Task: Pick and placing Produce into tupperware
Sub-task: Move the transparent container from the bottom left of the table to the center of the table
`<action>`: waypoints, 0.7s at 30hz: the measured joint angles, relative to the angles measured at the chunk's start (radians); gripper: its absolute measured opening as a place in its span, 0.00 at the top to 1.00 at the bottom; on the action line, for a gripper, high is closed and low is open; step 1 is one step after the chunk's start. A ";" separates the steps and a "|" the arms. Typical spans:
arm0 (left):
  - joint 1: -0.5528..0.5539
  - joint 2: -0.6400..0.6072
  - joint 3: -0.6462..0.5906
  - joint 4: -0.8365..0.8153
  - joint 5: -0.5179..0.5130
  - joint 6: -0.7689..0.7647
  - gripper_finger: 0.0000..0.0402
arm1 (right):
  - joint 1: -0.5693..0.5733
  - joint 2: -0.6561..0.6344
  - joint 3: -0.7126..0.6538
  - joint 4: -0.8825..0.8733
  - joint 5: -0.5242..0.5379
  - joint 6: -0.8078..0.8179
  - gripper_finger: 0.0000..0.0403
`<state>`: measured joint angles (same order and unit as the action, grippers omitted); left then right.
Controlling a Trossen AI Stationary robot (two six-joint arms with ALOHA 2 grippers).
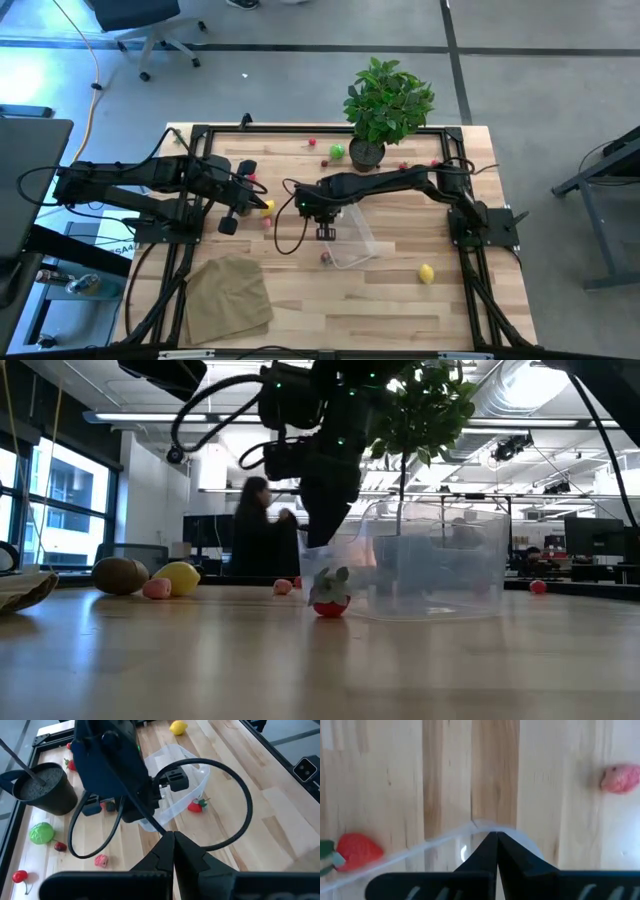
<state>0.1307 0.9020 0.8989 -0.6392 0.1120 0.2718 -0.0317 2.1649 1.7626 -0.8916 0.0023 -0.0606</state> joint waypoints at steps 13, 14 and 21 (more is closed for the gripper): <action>0.000 0.000 0.000 0.001 0.000 0.000 1.00 | 0.126 -0.043 -0.062 -0.291 -0.137 -0.004 1.00; 0.000 0.000 0.000 0.001 0.000 0.000 1.00 | 0.150 -0.044 -0.065 -0.272 -0.164 -0.014 1.00; 0.000 0.000 0.000 0.001 0.000 0.008 1.00 | 0.235 -0.045 -0.062 -0.082 -0.179 -0.002 1.00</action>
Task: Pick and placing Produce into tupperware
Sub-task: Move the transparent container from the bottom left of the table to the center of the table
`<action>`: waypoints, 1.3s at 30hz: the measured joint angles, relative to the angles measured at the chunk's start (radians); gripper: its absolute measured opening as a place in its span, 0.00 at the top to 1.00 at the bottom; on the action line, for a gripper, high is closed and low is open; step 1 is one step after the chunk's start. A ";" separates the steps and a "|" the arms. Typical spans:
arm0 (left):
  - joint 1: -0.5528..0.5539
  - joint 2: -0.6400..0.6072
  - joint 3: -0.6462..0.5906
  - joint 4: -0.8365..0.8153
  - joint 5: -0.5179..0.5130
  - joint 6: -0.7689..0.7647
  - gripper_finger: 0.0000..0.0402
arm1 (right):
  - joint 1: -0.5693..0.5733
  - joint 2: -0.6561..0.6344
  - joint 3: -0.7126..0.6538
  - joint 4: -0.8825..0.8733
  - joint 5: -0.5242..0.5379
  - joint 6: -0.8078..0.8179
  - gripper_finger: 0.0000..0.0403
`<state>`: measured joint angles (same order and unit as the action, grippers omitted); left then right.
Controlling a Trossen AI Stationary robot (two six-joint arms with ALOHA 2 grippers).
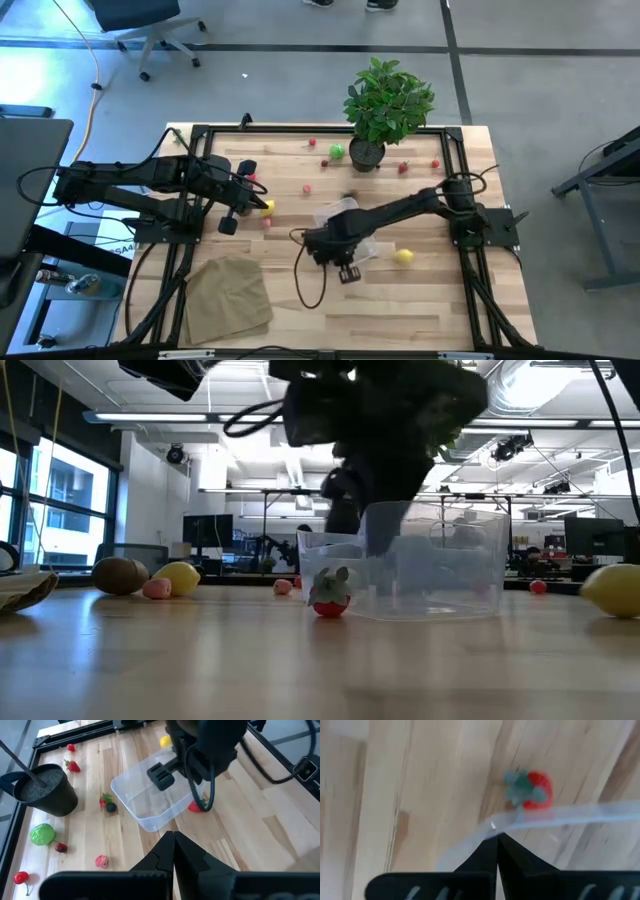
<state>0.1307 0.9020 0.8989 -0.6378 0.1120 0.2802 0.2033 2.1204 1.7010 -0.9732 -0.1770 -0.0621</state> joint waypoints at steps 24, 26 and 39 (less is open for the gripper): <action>0.000 0.000 0.000 0.008 0.000 -0.024 1.00 | -0.227 0.040 0.001 0.133 0.126 -0.006 1.00; 0.000 0.000 0.000 0.008 0.000 -0.024 1.00 | -0.242 0.040 0.001 0.133 0.156 -0.006 1.00; 0.000 0.000 0.000 0.007 0.000 -0.024 1.00 | -0.314 0.040 0.001 0.133 0.244 0.064 1.00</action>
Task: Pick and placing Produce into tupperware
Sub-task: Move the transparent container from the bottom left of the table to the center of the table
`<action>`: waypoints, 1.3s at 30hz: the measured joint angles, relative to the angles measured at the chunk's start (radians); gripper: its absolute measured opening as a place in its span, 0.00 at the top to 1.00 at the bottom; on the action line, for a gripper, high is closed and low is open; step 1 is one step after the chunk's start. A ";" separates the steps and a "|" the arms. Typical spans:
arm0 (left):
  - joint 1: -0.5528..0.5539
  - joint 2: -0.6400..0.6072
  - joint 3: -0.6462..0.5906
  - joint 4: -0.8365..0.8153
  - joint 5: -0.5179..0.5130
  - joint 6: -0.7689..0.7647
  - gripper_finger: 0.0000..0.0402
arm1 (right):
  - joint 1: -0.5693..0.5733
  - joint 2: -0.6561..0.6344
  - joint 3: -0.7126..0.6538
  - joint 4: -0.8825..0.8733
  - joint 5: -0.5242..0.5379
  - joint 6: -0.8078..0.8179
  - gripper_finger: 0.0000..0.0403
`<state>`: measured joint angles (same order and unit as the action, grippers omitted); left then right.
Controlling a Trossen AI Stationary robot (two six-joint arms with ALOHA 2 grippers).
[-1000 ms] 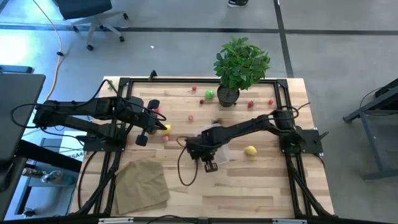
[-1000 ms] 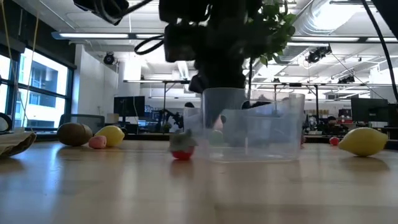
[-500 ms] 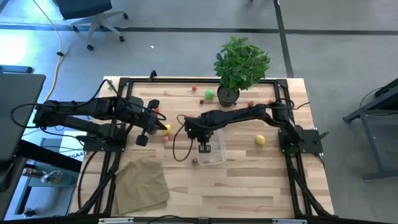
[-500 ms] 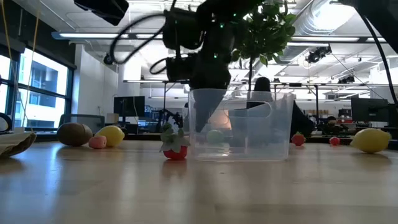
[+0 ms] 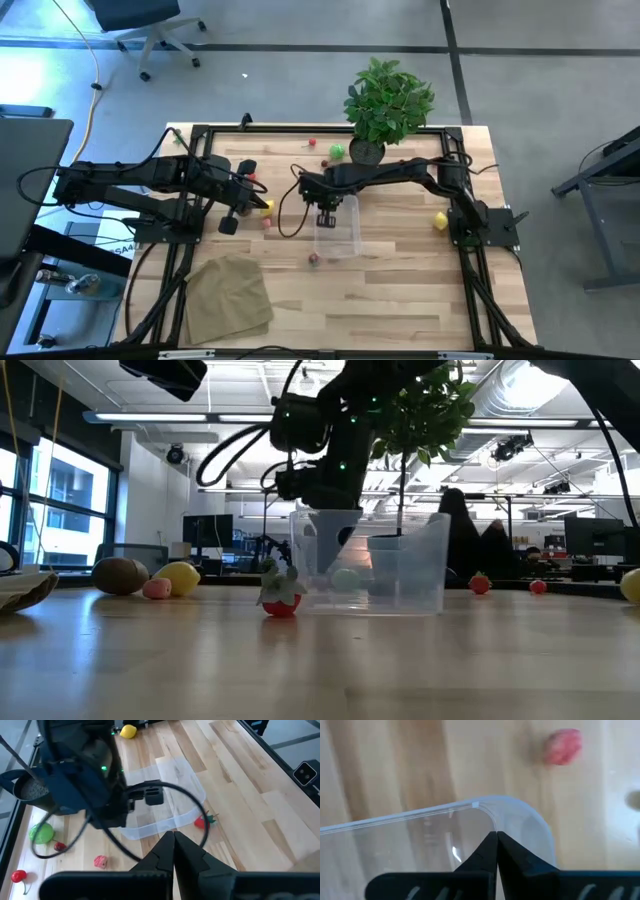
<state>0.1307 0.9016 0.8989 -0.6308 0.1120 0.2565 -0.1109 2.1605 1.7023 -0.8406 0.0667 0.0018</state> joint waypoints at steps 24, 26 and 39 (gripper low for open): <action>0.000 0.000 0.000 -0.001 0.000 0.000 1.00 | 0.166 0.000 0.000 -0.180 -0.077 0.082 1.00; 0.000 0.000 0.000 -0.001 0.000 0.000 1.00 | 0.185 0.000 0.000 -0.184 -0.080 0.100 1.00; 0.000 0.000 0.000 -0.001 0.000 0.000 1.00 | 0.272 0.000 0.000 -0.101 -0.207 0.129 1.00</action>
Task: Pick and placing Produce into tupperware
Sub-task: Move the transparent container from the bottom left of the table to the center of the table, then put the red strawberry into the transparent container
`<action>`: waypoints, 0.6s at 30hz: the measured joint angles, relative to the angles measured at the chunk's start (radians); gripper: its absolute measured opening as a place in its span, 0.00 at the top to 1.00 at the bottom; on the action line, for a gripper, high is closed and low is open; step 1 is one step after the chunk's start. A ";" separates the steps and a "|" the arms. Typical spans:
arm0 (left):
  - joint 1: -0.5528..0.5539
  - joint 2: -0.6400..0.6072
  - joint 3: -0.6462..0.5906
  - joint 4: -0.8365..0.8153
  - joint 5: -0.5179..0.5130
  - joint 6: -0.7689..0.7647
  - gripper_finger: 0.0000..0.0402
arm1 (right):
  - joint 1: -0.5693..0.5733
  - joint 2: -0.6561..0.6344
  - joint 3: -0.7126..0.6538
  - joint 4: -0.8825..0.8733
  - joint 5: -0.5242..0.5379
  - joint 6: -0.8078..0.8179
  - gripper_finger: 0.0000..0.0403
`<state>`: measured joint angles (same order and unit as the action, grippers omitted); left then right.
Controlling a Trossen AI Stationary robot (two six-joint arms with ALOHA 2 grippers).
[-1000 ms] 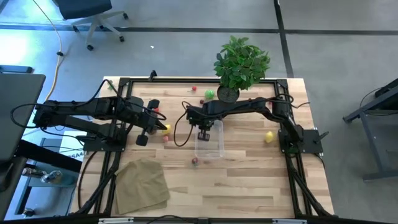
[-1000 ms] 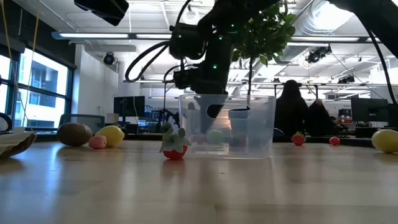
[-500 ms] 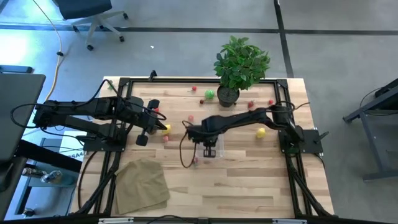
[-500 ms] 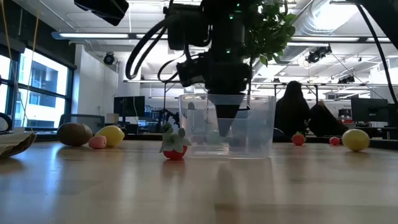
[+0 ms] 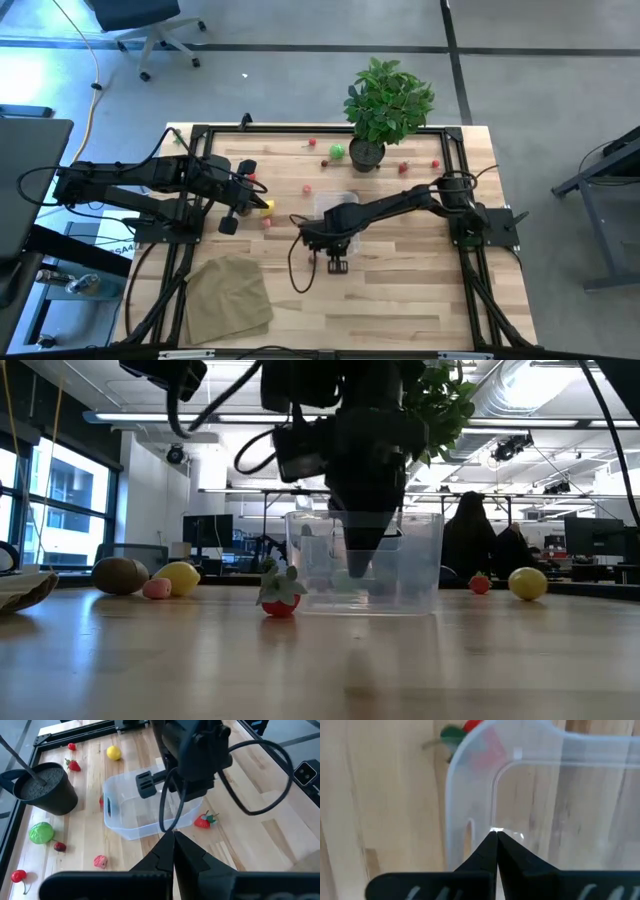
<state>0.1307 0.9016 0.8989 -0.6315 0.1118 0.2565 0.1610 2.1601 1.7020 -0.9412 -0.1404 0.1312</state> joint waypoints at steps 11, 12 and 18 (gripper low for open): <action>0.000 0.000 0.000 0.000 0.000 -0.001 1.00 | 0.010 0.000 0.000 0.014 -0.023 -0.004 1.00; 0.000 0.000 0.000 0.000 0.000 -0.001 1.00 | 0.008 0.000 0.000 0.011 -0.015 -0.004 1.00; 0.000 0.000 0.000 0.000 0.000 -0.001 1.00 | -0.011 -0.009 0.000 -0.019 0.035 0.002 1.00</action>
<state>0.1306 0.9016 0.8989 -0.6312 0.1120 0.2558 0.1502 2.1512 1.7020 -0.9606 -0.1054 0.1328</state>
